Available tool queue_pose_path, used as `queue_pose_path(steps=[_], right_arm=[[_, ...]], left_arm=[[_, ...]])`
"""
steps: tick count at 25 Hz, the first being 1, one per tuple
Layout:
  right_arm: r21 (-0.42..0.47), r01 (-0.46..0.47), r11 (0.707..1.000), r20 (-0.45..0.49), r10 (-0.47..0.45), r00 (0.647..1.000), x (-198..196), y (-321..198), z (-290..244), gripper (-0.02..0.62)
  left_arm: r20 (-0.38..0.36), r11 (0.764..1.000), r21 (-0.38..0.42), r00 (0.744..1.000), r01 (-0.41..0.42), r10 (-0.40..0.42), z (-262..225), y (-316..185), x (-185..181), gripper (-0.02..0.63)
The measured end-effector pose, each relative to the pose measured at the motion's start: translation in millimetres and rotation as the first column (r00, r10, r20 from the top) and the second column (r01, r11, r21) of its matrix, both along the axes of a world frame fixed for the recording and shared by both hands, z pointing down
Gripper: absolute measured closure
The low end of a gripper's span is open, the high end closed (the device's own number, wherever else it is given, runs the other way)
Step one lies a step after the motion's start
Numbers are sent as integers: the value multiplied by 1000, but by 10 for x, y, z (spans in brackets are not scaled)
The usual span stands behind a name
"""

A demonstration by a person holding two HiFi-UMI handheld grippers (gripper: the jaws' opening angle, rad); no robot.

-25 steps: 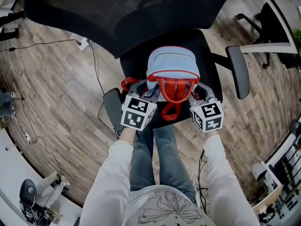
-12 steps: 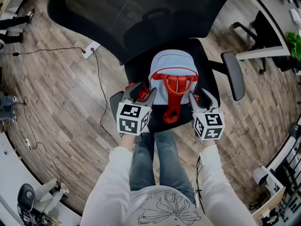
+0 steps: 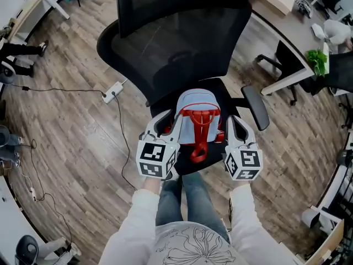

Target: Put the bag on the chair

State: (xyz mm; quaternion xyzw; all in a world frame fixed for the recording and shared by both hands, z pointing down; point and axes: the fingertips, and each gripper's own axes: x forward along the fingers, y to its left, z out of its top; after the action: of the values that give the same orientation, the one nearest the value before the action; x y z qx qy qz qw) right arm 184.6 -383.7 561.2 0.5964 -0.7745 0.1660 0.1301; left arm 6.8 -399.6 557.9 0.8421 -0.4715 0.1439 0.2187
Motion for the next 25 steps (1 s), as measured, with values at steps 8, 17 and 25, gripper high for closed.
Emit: queue_pose_path(steps=[8, 17, 25], right_arm=[[219, -38, 975, -17, 43, 999, -55, 109, -1264, 584], [349, -92, 933, 20, 90, 996, -26, 325, -2197, 584], [413, -108, 904, 21, 109, 994, -21, 487, -2624, 584]], left_arm=[[-10, 969, 242, 999, 54, -54, -1292, -9, -109, 577], [-51, 924, 359, 991, 132, -122, -2208, 247, -304, 600], [-73, 885, 431, 985, 173, -157, -2686, 421, -407, 600]])
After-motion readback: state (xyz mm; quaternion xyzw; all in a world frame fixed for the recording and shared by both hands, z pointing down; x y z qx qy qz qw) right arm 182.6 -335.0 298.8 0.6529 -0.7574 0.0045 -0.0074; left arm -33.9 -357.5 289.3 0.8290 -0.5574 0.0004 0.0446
